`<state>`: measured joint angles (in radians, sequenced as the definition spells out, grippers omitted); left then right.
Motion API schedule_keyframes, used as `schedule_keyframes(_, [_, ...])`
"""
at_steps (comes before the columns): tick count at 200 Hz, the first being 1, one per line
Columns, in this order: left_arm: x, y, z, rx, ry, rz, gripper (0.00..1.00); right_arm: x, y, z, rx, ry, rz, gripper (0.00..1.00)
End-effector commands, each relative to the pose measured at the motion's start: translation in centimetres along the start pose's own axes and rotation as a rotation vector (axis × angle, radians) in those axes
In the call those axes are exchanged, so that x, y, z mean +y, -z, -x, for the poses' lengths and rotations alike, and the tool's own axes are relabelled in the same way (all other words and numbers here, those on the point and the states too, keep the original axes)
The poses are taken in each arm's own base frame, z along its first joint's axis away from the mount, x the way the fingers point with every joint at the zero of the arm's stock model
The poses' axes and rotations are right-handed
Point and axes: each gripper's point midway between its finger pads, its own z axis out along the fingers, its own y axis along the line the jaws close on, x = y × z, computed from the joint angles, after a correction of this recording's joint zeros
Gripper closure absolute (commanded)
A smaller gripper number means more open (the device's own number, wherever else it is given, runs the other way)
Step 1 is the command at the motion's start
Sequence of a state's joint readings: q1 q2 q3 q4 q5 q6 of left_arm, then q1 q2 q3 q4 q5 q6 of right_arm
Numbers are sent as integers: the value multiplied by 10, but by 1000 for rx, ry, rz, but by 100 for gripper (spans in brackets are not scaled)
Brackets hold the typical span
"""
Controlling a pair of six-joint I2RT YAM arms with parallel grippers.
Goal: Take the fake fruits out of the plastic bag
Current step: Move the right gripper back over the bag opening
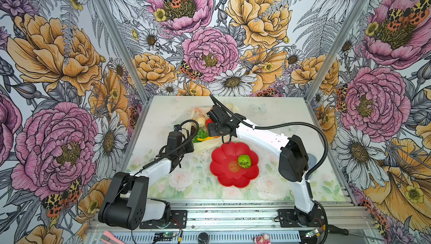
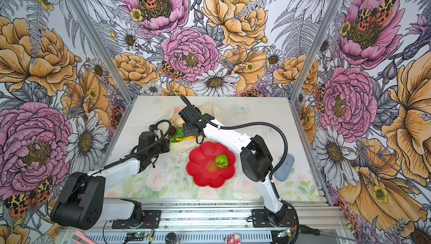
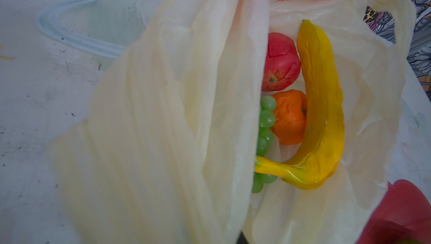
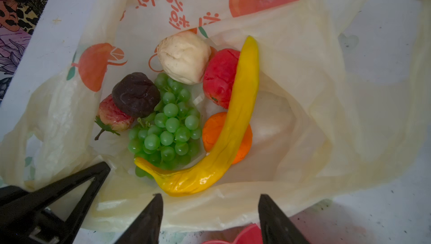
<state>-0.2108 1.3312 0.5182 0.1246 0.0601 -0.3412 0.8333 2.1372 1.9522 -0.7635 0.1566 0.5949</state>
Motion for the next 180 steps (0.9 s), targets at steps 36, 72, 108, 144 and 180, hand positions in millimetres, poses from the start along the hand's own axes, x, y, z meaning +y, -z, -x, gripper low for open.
schedule_keyframes(36, [1, 2, 10, -39, 20, -4, 88, 19, -47, 37, -46, -69, 73, 37])
schedule_keyframes(72, [0, 3, 9, -42, 18, -5, 88, -3, -77, 50, -54, -124, 50, 38])
schedule_keyframes(108, [0, 2, 10, -42, 15, -3, 88, -26, -90, 53, -59, -136, -6, 38])
schedule_keyframes(144, [0, 0, 9, -38, 13, -2, 88, -38, -97, 53, -45, -132, -15, 35])
schedule_keyframes(180, [-1, 0, 10, -38, 8, -1, 88, -27, -105, 52, -32, -112, 37, 28])
